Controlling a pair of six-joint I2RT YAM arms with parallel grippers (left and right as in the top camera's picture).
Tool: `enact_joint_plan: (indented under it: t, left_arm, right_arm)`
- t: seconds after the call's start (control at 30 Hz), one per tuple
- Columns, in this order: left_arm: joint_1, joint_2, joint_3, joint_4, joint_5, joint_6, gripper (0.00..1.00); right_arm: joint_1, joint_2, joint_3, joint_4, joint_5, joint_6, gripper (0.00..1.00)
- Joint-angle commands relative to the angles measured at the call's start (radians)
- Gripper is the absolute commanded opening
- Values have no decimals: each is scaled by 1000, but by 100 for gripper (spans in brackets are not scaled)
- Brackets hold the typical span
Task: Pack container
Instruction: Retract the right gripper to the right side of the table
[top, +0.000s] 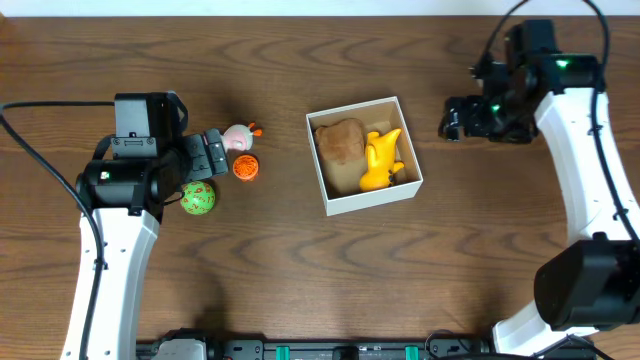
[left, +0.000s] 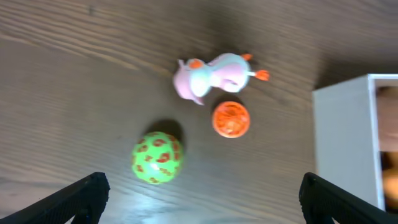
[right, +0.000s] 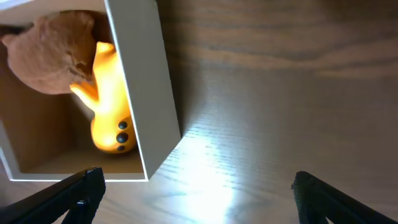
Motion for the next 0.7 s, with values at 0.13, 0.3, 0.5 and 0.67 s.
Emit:
enact_joint_plan:
  t: [0.13, 0.3, 0.5, 0.67]
  left_arm:
    - [3, 80, 14, 16, 49, 32, 98]
    - [4, 220, 16, 40, 38, 33, 98]
    - [4, 331, 30, 151, 28, 34, 98]
    - [4, 339, 30, 240, -34, 92, 98]
  right_arm:
    - [-33, -12, 12, -11, -61, 53, 99]
    - [-33, -12, 12, -13, -61, 52, 99]
    - [-33, -12, 12, -13, -61, 52, 99]
    - [-32, -12, 11, -17, -61, 52, 99]
